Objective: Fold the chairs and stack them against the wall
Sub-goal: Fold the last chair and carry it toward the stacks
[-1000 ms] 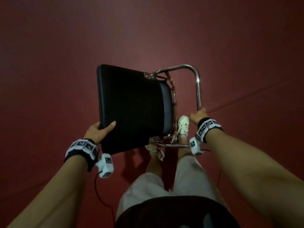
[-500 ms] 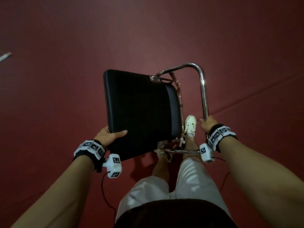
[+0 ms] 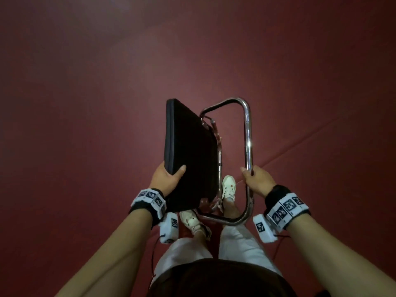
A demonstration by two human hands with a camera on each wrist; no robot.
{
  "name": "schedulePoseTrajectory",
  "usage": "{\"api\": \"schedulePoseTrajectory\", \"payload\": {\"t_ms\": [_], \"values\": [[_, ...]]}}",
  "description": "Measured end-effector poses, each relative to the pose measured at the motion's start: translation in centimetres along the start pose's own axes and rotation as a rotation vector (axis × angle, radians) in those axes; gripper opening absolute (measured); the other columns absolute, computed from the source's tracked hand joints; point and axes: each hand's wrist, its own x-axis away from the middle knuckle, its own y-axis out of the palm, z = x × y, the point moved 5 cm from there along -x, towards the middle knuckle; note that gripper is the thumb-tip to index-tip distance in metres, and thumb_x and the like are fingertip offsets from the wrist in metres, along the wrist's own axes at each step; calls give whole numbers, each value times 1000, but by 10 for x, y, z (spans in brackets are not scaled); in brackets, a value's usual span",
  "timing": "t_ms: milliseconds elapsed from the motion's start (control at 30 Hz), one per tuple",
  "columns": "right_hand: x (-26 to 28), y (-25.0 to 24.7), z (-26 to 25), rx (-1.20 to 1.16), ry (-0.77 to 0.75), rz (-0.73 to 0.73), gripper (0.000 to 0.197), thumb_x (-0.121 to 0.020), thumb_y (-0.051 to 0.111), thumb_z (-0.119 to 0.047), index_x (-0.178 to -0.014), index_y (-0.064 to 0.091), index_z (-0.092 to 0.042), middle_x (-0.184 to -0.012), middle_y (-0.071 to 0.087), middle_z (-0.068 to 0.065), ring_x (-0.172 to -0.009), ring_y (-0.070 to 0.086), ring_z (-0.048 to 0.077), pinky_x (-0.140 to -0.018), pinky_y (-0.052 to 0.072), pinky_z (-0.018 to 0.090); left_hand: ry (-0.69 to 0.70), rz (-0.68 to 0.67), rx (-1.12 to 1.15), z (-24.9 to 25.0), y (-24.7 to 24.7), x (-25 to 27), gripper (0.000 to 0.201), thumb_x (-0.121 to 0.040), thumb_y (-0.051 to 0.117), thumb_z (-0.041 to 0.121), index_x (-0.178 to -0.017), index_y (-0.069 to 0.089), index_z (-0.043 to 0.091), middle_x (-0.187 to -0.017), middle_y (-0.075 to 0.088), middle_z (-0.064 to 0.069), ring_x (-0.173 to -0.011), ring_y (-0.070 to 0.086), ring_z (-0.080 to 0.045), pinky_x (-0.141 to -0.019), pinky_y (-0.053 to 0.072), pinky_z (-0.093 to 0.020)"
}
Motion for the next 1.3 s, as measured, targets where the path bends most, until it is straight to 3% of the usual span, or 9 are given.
{"api": "schedulePoseTrajectory", "payload": {"t_ms": [133, 233, 433, 600, 733, 900, 1000, 1167, 1300], "values": [[25, 4, -24, 17, -97, -22, 33, -102, 45, -48, -94, 54, -17, -82, 57, -6, -82, 57, 18, -69, 40, 30, 52, -26, -43, 42, 61, 19, 90, -73, 50, 87, -134, 51, 21, -123, 67, -6, -111, 65, -26, -95, 54, -38], [28, -2, -23, -38, -82, 20, 41, -101, 42, -53, -100, 56, -15, -92, 63, -1, -89, 62, 21, -76, 48, 33, 103, -75, -162, 79, 95, 27, 101, -74, 38, 91, -144, 42, 18, -133, 62, -11, -118, 61, -31, -98, 51, -41], [33, -6, -2, -250, 42, 26, 65, -98, 26, -65, -115, 58, -11, -108, 64, 4, -97, 62, 23, -73, 47, 32, 242, -180, -313, 113, 124, 31, 94, -81, 37, 87, -145, 40, 18, -123, 66, -8, -110, 64, -29, -88, 52, -39], [38, -33, 22, -618, 91, 8, 102, -70, 16, -98, -132, 61, -31, -130, 65, 5, -117, 62, 23, -103, 48, 46, 307, -266, -333, 142, 172, 43, 77, -90, 24, 80, -138, 43, 23, -118, 69, -10, -106, 66, -32, -90, 51, -42], [36, -65, 61, -453, 185, 57, 126, -62, 26, -104, -143, 47, -10, -145, 51, 10, -127, 54, 27, -103, 45, 40, 352, -438, -421, 170, 210, 45, 58, -96, 21, 70, -113, 47, 21, -106, 67, -14, -95, 63, -36, -89, 51, -46], [31, -104, 97, -413, 74, 93, 79, -73, 54, -86, -122, 60, -24, -113, 66, -7, -98, 61, 13, -83, 50, 28, 98, -739, -324, 190, 226, 15, 48, -104, 31, 53, -135, 55, 24, -123, 65, -6, -94, 71, -28, -71, 60, -37], [21, -125, 120, -342, 91, 74, 86, -61, 57, -90, -119, 59, -26, -110, 66, -9, -96, 64, 13, -80, 54, 30, 478, -580, -698, 241, 234, -15, 33, -100, 51, 28, -131, 55, 21, -118, 68, -7, -98, 71, -27, -84, 57, -38], [8, -163, 151, -376, 43, 97, 53, -74, 63, -68, -110, 65, -29, -96, 69, -13, -81, 64, 5, -62, 51, 19, 1070, -249, -968, 366, 275, -19, 87, -71, 70, 14, -148, 30, 29, -137, 38, -12, -117, 43, -36, -94, 46, -47], [-1, -184, 177, -358, 76, 18, 61, -71, 62, -70, -114, 63, -27, -99, 68, -9, -83, 64, 8, -70, 56, 25, 1280, -356, -1593, 407, 343, -2, 105, -67, 76, 22, -152, 17, 44, -161, 8, -10, -147, 8, -39, -111, 22, -68]]}}
